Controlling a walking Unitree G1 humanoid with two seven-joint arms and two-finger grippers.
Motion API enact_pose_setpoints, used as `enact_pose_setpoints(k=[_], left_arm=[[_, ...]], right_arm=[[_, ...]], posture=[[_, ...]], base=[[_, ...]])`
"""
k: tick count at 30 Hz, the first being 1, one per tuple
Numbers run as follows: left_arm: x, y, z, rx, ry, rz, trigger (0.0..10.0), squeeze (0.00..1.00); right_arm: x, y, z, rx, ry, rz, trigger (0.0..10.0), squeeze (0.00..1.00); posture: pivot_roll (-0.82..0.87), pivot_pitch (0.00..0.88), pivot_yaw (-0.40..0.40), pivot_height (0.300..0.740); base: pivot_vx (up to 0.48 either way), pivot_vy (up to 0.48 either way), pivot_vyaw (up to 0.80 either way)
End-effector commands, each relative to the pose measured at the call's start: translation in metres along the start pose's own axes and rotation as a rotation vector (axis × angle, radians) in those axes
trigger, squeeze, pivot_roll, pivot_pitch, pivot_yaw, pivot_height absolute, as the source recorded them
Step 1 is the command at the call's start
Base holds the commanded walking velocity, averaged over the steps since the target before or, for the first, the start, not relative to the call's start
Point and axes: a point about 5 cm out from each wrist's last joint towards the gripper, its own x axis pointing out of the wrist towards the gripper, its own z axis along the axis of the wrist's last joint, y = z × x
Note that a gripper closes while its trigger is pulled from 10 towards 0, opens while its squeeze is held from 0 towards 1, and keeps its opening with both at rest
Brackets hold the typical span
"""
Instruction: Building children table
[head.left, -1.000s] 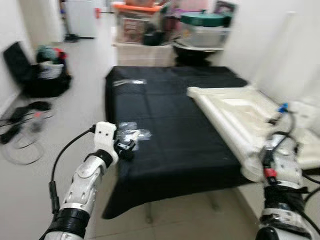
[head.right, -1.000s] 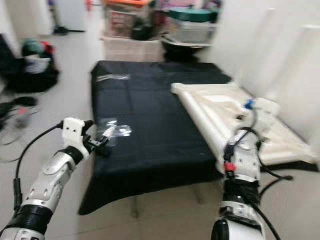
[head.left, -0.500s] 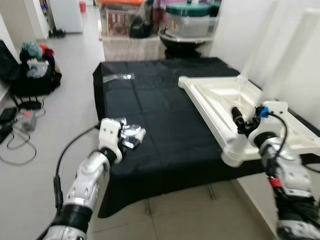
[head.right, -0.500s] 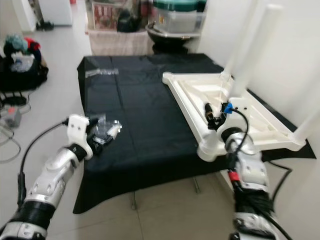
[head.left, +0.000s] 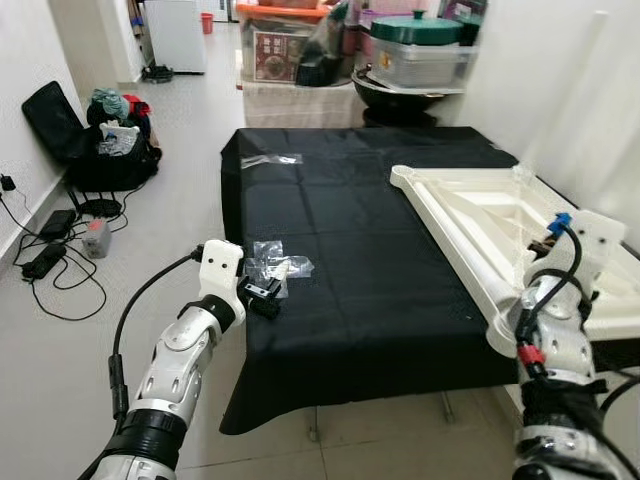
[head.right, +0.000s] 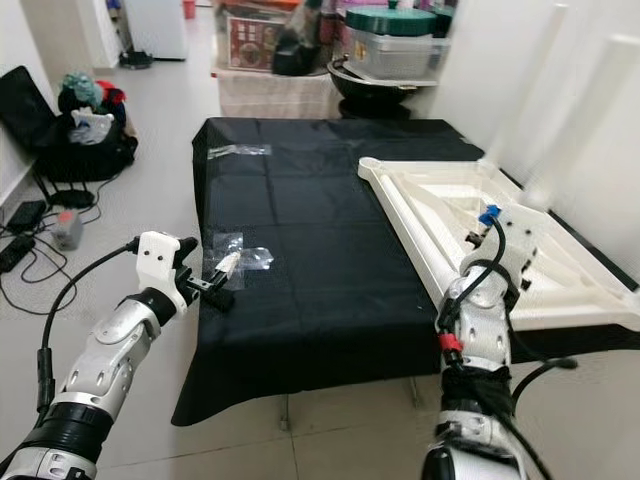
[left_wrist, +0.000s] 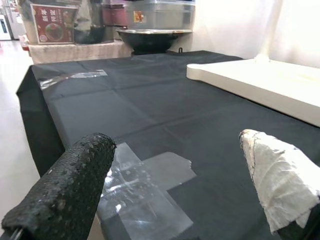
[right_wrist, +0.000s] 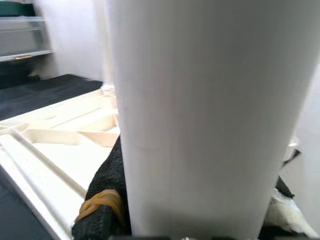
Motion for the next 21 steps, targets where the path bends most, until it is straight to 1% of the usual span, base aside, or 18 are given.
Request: enact_pose_setpoints(k=[1,2,3,4,6,7,8,9,12,13,14,15,17,18,19,21], left_arm=[[0.003,0.002,0.001,0.011,0.009,-0.004,10.0,0.0],[0.003,0.002,0.001,0.011,0.008,-0.004,10.0,0.0],[0.004,0.002,0.001,0.01,0.007,-0.003,10.0,0.0],[0.005,0.0,0.002,0.007,0.004,-0.003,10.0,0.0],[0.005,0.0,0.002,0.007,0.004,-0.003,10.0,0.0],[0.006,-0.001,0.002,0.005,0.001,-0.006,10.0,0.0],[0.006,-0.001,0.002,0.005,0.001,-0.006,10.0,0.0],[0.005,-0.001,0.003,0.003,-0.002,-0.007,10.0,0.0],[0.005,-0.001,0.003,0.003,-0.002,-0.007,10.0,0.0],[0.004,0.001,0.002,0.007,0.0,-0.001,10.0,0.0],[0.004,0.001,0.002,0.007,0.0,-0.001,10.0,0.0],[0.004,0.004,0.003,0.007,-0.001,0.006,10.0,0.0],[0.004,0.004,0.003,0.007,-0.001,0.006,10.0,0.0],[0.003,0.005,0.003,0.008,-0.001,0.01,10.0,0.0],[0.003,0.006,0.002,0.008,0.001,0.017,10.0,0.0],[0.003,0.006,0.001,0.007,0.002,0.02,10.0,0.0]], right_arm=[[-0.015,-0.001,-0.048,-0.066,0.205,0.045,0.0,0.0],[-0.018,0.003,-0.049,-0.068,0.212,0.083,0.0,0.0],[-0.019,0.012,-0.05,-0.088,0.223,0.168,1.7,0.0],[-0.019,0.021,-0.047,-0.081,0.21,0.246,10.0,0.0],[-0.019,0.021,-0.047,-0.081,0.21,0.246,10.0,0.0],[-0.021,0.03,-0.042,-0.067,0.186,0.349,10.0,0.0],[-0.021,0.03,-0.042,-0.067,0.186,0.349,10.0,0.0],[-0.018,0.031,-0.036,-0.059,0.147,0.398,10.0,0.0],[-0.018,0.031,-0.036,-0.059,0.147,0.398,10.0,0.0],[-0.012,0.029,-0.03,-0.069,0.111,0.409,10.0,1.0],[-0.012,0.029,-0.03,-0.069,0.111,0.409,10.0,1.0],[-0.004,0.024,-0.023,-0.088,0.079,0.395,3.2,0.81],[-0.004,0.024,-0.023,-0.088,0.079,0.395,3.2,0.81],[0.0,0.02,-0.018,-0.102,0.061,0.366,3.2,0.81],[0.006,0.015,-0.014,-0.102,0.067,0.343,10.0,0.0],[0.008,0.012,-0.012,-0.098,0.076,0.33,10.0,0.0]], posture=[[-0.04,0.0,-0.055,0.74],[-0.04,0.0,-0.055,0.74],[-0.05,0.0,-0.052,0.74],[-0.05,0.0,-0.053,0.74],[-0.05,0.0,-0.053,0.74],[-0.04,0.0,-0.054,0.74],[-0.04,0.0,-0.054,0.74],[-0.04,0.0,-0.057,0.74],[-0.04,0.0,-0.057,0.74],[-0.03,0.0,-0.062,0.74],[-0.03,0.0,-0.062,0.74],[-0.04,0.0,-0.066,0.74],[-0.04,0.0,-0.066,0.74],[-0.04,0.0,-0.066,0.74],[-0.05,0.0,-0.068,0.74],[-0.05,0.0,-0.068,0.74]], base=[[0.0,0.0,0.0],[0.0,0.0,0.0],[0.0,0.0,0.0],[0.0,0.0,0.0],[0.0,0.0,0.0],[0.0,0.0,0.0],[0.0,0.0,0.0],[0.0,0.0,0.0],[0.0,0.0,0.0],[0.0,0.0,0.0],[0.0,0.0,0.0],[0.0,0.0,0.0],[0.0,0.0,0.0],[0.0,0.0,0.0],[0.0,0.0,0.0],[0.0,0.0,0.0]])
